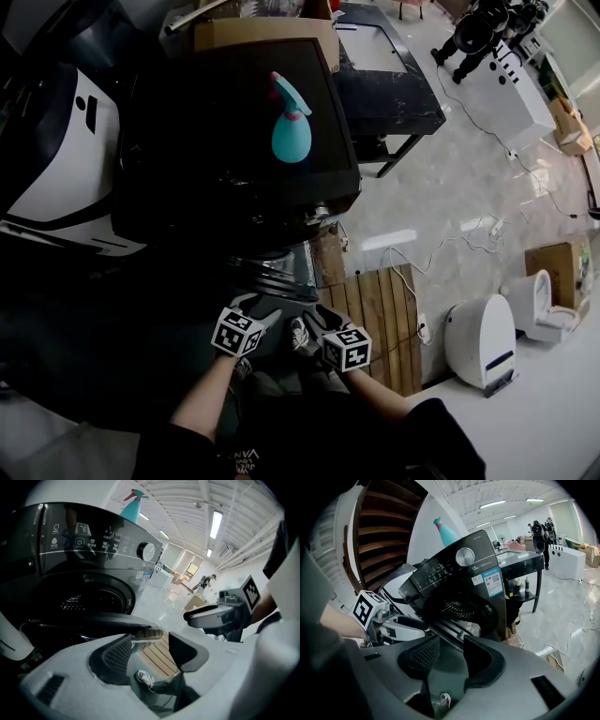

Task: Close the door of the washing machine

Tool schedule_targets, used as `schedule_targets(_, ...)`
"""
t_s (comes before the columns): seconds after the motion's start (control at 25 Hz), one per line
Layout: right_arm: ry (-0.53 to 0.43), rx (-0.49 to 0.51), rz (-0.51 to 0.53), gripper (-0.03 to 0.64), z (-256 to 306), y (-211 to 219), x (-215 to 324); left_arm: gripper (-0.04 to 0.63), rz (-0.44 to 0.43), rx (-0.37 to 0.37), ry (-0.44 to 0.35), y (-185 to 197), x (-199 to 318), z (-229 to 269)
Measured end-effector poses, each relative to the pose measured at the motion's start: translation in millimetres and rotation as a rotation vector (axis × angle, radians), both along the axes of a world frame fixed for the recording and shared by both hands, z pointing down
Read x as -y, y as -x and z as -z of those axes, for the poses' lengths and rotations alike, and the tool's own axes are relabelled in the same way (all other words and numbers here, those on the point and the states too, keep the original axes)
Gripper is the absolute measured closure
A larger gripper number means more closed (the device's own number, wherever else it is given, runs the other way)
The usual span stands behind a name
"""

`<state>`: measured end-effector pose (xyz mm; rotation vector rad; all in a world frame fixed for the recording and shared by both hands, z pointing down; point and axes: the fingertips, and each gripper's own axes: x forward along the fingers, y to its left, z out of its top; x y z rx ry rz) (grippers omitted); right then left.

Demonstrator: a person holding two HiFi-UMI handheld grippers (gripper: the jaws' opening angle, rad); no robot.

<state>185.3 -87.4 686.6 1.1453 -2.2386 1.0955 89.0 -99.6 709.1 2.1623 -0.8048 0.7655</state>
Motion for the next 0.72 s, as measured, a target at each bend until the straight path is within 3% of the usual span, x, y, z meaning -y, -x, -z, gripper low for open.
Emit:
schedule_targets(0.52,-0.017,-0.007,-0.079,0.523,-39.9,-12.7,69.8,0.356,0.044,0.025,-0.058,-9.2,65.1,-1.7)
schedule_targets(0.72,0.001,0.011,-0.15,0.603,-58.9,-10.3,93.8,0.376,0.075,0.026,-0.081,-10.4,86.7,-3.5)
